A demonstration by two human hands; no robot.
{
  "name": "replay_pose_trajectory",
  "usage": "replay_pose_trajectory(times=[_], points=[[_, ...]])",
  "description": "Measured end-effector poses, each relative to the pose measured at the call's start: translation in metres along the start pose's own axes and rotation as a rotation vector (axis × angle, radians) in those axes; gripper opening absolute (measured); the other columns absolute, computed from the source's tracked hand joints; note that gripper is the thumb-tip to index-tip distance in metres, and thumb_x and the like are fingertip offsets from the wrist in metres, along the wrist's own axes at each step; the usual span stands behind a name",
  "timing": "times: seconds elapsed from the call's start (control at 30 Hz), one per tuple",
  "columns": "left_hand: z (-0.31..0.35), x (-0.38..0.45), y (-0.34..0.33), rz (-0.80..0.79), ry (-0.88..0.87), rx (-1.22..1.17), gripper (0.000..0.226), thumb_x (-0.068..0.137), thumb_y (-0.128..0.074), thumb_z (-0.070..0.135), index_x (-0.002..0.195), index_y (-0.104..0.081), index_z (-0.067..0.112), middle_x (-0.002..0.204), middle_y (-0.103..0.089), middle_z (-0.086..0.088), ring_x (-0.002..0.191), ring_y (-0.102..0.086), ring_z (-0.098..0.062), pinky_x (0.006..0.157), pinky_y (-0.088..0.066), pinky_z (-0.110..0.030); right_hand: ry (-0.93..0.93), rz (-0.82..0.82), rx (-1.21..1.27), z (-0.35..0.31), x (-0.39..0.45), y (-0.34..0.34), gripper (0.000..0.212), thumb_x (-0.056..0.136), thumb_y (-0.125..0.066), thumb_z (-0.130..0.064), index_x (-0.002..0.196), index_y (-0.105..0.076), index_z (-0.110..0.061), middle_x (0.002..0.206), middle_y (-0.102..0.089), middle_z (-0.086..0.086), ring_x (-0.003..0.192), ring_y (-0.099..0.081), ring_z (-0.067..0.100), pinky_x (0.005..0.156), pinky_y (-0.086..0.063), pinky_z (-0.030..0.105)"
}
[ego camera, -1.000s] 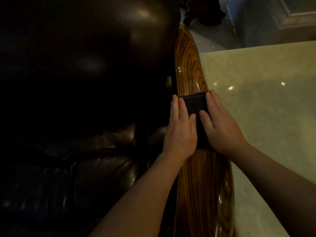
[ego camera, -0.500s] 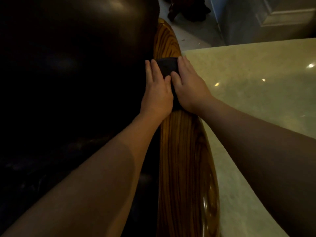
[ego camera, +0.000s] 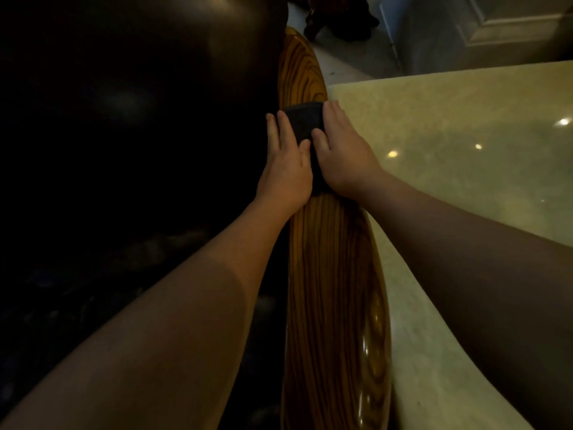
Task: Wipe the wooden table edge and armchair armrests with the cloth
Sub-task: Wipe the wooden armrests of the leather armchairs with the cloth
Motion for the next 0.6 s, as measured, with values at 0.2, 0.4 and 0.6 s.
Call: replay_pose_trajectory(times=[0.2,0.4,0.6], points=[[-0.005,-0.046,-0.005,-0.044,0.002,0.015,0.062,0.102,-0.024,0.04,0.15,0.009,0.017,0.159,0.016,-0.003,0.145,-0.006,-0.022,0.097,-0.016,-0.023,0.036,0.016,-0.052,-0.002,-0.048,-0.001,0.057,0.104,-0.031,-0.027,0.152,-0.012,-0.004,0.162,-0.008,0.015,0.149,-0.005,0.022,0.114,-0.002,0.024],[-0.008,-0.112,-0.009,-0.029,-0.044,0.134,0.065,0.099,-0.019,0.045,0.15,0.008,0.015,0.159,0.012,-0.007,0.145,-0.009,-0.022,0.11,-0.025,-0.033,0.092,0.078,-0.204,-0.008,-0.113,-0.006,0.055,0.102,-0.034,-0.025,0.149,-0.02,0.002,0.159,-0.017,0.02,0.148,-0.01,0.029,0.119,-0.005,0.034],[-0.021,-0.196,-0.022,0.011,-0.08,0.251,0.06,0.098,-0.006,0.051,0.145,0.019,0.023,0.158,0.014,-0.006,0.146,-0.008,-0.022,0.113,-0.03,-0.041,0.1,0.153,-0.343,-0.009,-0.196,-0.023,0.054,0.101,-0.034,-0.027,0.147,-0.029,0.002,0.156,-0.026,0.02,0.147,-0.015,0.03,0.12,-0.015,0.044]])
Point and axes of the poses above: each hand's wrist, its own x-axis towards the middle knuckle, its own y-axis out of the back of the hand, z = x × y, the point moved 3 cm from there along x, towards the middle knuckle
